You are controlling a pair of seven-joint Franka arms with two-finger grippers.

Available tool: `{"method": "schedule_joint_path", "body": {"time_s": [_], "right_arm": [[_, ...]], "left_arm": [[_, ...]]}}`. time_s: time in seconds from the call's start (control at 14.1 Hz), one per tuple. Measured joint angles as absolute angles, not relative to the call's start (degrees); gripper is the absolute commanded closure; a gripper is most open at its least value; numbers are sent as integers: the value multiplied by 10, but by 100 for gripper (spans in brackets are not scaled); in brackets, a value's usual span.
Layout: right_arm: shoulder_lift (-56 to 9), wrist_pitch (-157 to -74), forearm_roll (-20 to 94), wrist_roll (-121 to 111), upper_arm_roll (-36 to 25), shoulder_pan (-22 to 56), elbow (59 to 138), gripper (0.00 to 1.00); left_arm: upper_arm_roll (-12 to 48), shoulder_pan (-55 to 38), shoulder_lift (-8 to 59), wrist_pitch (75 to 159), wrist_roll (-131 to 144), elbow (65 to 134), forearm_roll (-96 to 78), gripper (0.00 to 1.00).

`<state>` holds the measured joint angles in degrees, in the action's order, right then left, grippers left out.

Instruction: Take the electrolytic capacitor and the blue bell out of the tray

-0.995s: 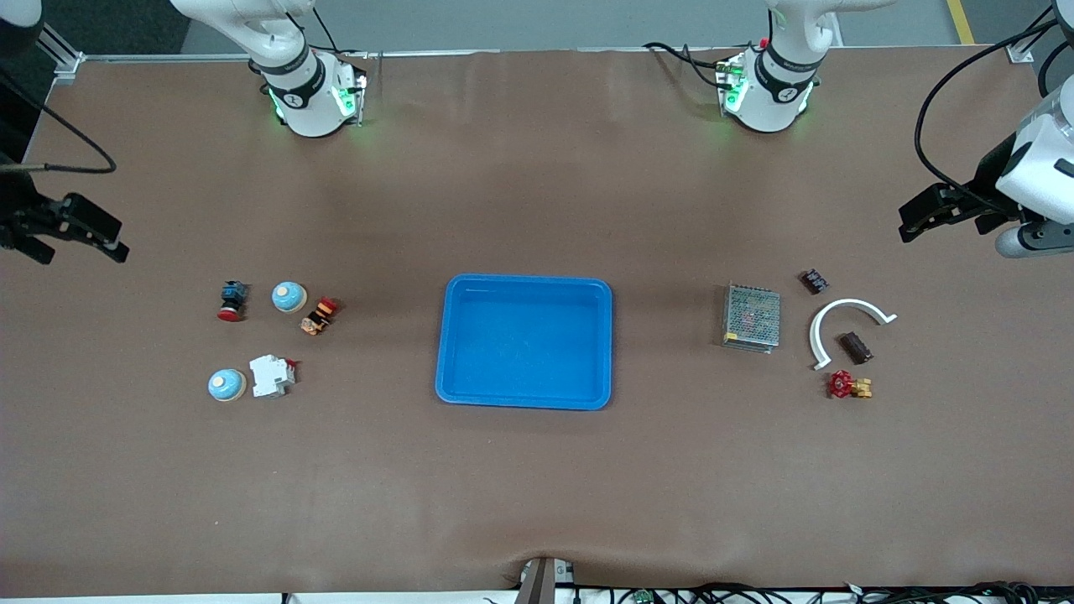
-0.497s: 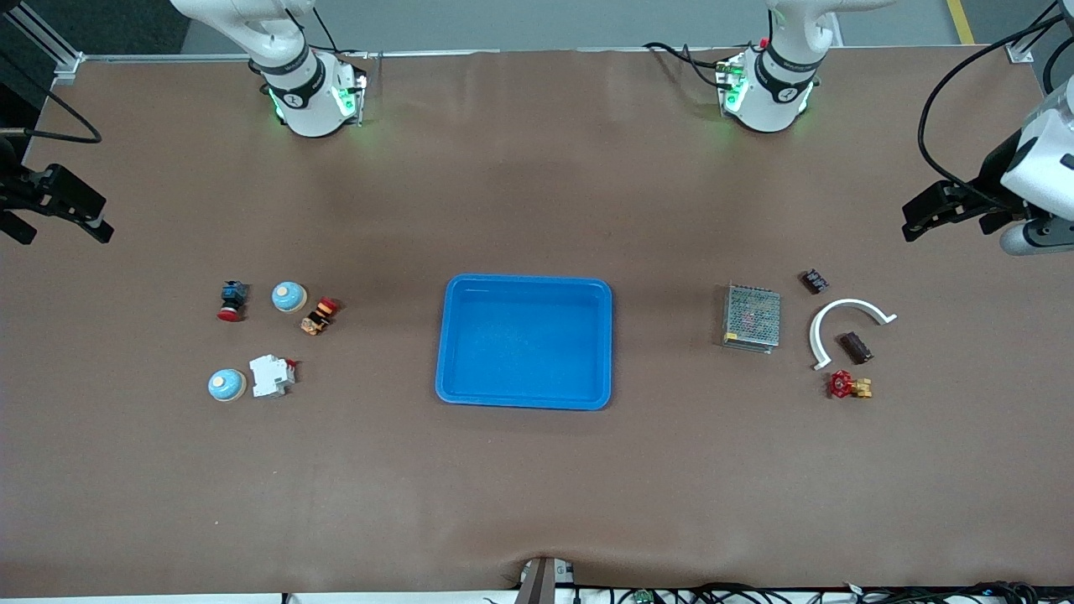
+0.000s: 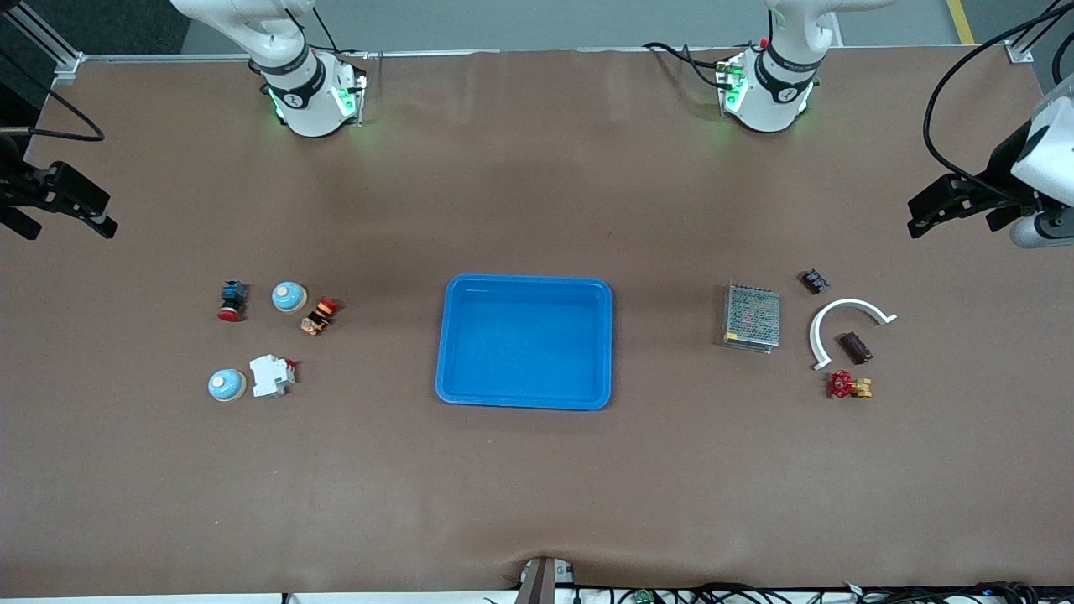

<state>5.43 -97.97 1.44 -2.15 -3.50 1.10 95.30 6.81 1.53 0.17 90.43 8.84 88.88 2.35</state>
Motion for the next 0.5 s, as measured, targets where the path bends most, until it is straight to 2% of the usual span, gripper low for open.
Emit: {"method": "schedule_joint_path", "body": {"time_s": [0.5], "right_arm": [[54,-974,14,-22,-32,11,951,0]], "left_arm": [[73,14,2,899,88,888,23,0]]}}
